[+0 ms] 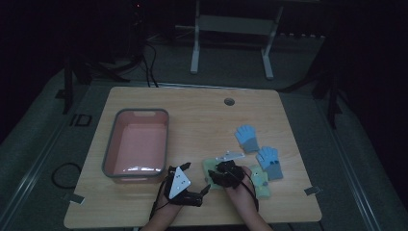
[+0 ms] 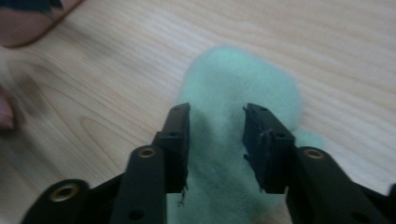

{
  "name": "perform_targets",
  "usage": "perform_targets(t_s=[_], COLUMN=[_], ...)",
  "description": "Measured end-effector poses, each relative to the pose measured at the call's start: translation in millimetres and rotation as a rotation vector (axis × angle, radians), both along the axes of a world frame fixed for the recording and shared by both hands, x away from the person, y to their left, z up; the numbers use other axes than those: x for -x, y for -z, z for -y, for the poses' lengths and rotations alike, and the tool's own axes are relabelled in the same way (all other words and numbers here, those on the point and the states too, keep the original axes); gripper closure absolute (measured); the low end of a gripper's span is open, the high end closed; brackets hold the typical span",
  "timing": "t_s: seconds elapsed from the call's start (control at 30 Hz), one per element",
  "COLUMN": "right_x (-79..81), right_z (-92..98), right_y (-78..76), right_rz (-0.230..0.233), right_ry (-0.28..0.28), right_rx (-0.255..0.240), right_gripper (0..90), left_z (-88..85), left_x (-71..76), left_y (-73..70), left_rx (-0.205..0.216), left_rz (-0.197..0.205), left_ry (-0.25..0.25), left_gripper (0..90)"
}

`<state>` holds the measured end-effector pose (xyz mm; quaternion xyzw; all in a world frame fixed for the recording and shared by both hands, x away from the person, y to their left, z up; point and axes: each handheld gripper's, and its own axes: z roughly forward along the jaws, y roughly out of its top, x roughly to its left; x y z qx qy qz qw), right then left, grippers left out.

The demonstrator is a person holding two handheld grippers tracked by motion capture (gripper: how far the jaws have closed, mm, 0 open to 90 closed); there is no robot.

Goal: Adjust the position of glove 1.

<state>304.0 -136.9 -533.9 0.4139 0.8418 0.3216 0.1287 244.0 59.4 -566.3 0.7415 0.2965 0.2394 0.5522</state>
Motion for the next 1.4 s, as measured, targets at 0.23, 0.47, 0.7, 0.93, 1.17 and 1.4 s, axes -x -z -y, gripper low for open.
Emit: perform_targets(t_s=[0.23, 0.47, 0.7, 0.93, 1.17, 1.4], right_x=[-0.7, -5.2, -3.5, 6.5, 17.8, 19.2], right_z=[21.2, 56.5, 98.5, 132.6, 147.3, 148.1], right_y=[-21.0, -42.3, -49.3, -46.2, -27.4, -14.0], right_rz=[0.026, 0.061, 0.052, 0.041, 0.013, 0.006], right_ry=[-0.013, -0.019, 0.000, 0.029, 0.008, -0.001], right_rx=[-0.018, -0.014, -0.015, 0.004, 0.006, 0.029], right_gripper=[59.1, 59.7, 65.4, 64.2, 64.3, 64.4], left_z=[0.0, -0.1, 0.1, -0.3, -0.3, -0.3], left_x=[-0.1, -0.1, -0.1, -0.4, -0.5, -0.6], left_y=[0.1, 0.0, 0.0, 0.0, 0.0, -0.1], left_rx=[0.003, -0.001, 0.000, 0.002, 0.001, 0.000], left_rz=[0.000, 0.001, -0.002, -0.003, -0.004, -0.004], left_ry=[0.000, -0.002, -0.002, 0.001, 0.000, 0.000], left_gripper=[1.0, 1.0, 1.0, 1.0, 1.0, 1.0])
